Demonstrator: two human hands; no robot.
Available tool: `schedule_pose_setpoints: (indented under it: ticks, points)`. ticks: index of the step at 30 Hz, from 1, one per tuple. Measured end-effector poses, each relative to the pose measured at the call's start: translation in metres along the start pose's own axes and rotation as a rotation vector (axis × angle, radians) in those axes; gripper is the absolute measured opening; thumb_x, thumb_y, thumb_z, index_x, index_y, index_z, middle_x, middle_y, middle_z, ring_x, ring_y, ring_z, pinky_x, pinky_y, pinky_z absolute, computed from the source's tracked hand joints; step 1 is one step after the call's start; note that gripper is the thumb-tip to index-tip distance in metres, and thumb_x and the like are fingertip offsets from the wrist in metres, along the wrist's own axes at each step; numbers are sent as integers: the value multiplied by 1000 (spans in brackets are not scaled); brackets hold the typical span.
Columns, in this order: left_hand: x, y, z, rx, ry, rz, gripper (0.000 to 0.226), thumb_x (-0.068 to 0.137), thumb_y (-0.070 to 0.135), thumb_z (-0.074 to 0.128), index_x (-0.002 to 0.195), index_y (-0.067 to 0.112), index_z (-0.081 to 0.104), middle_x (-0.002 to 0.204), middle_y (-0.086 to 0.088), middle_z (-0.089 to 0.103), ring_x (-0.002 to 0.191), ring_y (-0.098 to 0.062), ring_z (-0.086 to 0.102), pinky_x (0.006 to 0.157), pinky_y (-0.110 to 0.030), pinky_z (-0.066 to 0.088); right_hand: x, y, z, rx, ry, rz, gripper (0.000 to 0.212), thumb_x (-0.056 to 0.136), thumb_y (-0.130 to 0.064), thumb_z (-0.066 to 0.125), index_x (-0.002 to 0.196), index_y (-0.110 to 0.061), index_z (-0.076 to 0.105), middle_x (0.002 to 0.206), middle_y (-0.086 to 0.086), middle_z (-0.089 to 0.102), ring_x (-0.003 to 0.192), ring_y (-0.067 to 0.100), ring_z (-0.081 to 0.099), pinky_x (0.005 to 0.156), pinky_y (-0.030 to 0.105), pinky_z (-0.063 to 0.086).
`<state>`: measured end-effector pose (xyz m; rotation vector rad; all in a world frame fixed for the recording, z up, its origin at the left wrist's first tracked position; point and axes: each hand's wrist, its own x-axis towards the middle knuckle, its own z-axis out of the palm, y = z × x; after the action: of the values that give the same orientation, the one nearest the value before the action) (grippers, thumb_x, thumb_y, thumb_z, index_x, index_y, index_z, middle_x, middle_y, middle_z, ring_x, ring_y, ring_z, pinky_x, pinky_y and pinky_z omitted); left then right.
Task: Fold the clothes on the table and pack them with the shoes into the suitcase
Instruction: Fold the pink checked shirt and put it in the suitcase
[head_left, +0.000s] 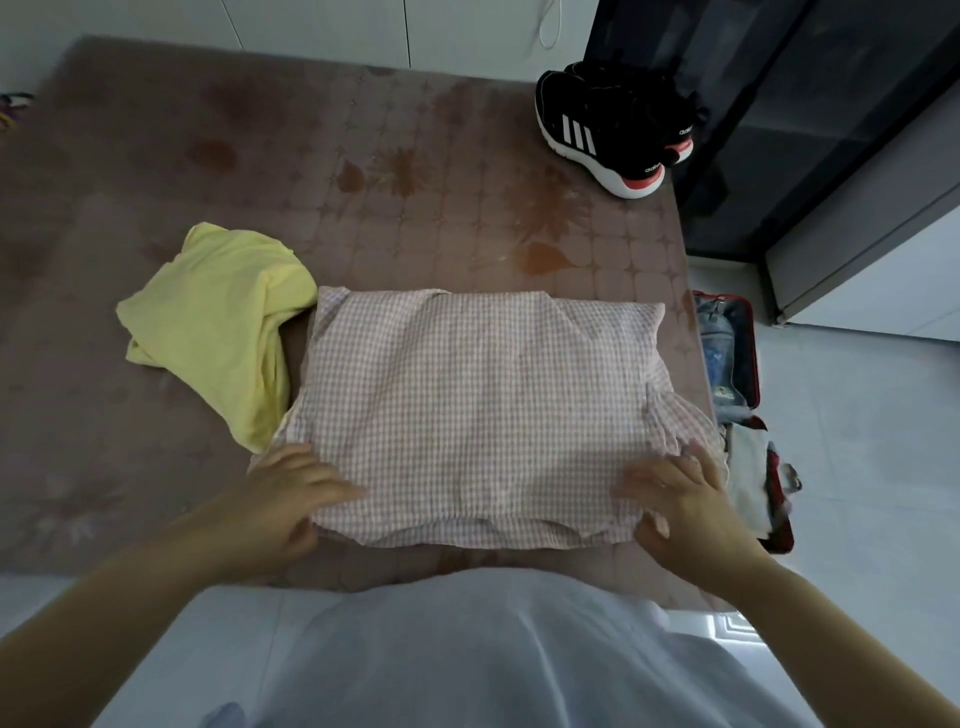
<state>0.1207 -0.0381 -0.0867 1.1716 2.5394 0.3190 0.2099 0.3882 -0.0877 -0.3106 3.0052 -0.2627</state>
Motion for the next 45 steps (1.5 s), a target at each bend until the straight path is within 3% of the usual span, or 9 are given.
schedule_pose_setpoints:
  ticks: [6,11,14,17,24,29,35,39,45]
  points:
    - [65,8,-30,-16,267,-55,49,86,35,33,130,24,51,124,4,56,114,-8,39,104,-17,12,32,-13,-2,-11,79,157,50,88,-43,30,133,-24,46,139,9,46,132,27,30,115,40,4]
    - [96,-4,-10,179,-228,-518,78,87,67,24,145,34,-15,156,-3,-14,143,-29,-9,115,-46,-9,32,17,7,10,-261,429,57,97,-51,23,148,-31,9,158,-3,7,142,28,16,116,48,-2]
    - [97,-1,-9,174,-259,-551,84,82,73,22,143,34,-20,155,-3,-18,143,-32,-13,114,-49,-11,25,18,0,147,-106,466,57,92,-46,46,143,-26,29,153,2,24,137,30,27,116,48,10]
    - [109,26,-19,93,-225,-439,78,84,69,20,142,37,-21,155,0,-22,142,-27,-20,111,-47,-16,21,12,-5,426,51,717,66,83,-40,64,137,-17,34,144,10,34,131,34,33,110,51,28]
    - [177,109,-7,20,-156,13,67,95,48,34,145,38,-10,157,9,-10,143,-17,-12,115,-36,-2,29,19,-3,521,-153,1018,80,65,-65,65,121,-12,46,114,9,58,103,31,56,90,49,48]
    - [192,114,12,-70,-251,-35,75,92,48,43,147,34,-6,157,11,-5,143,-15,0,115,-36,6,35,14,-17,669,-172,974,45,80,-38,69,111,-8,54,98,5,60,81,21,55,68,31,45]
    - [176,101,-36,-1005,-43,-239,65,88,34,57,144,29,24,139,3,44,123,-11,45,106,-28,35,54,-30,-66,657,-80,743,32,83,-16,60,109,-10,44,91,5,54,78,21,50,67,35,44]
    - [150,78,-91,-1071,217,-326,48,87,47,51,130,26,45,125,5,55,106,-2,56,97,-26,44,84,-107,-99,457,-19,306,28,82,-11,56,108,-11,47,95,5,53,76,24,52,59,34,41]
    - [116,17,-124,-840,288,-631,104,50,79,65,135,26,34,125,2,57,109,-14,57,94,-34,46,137,-221,-72,230,-114,-76,56,87,-6,50,139,-10,30,125,12,43,106,34,54,75,41,44]
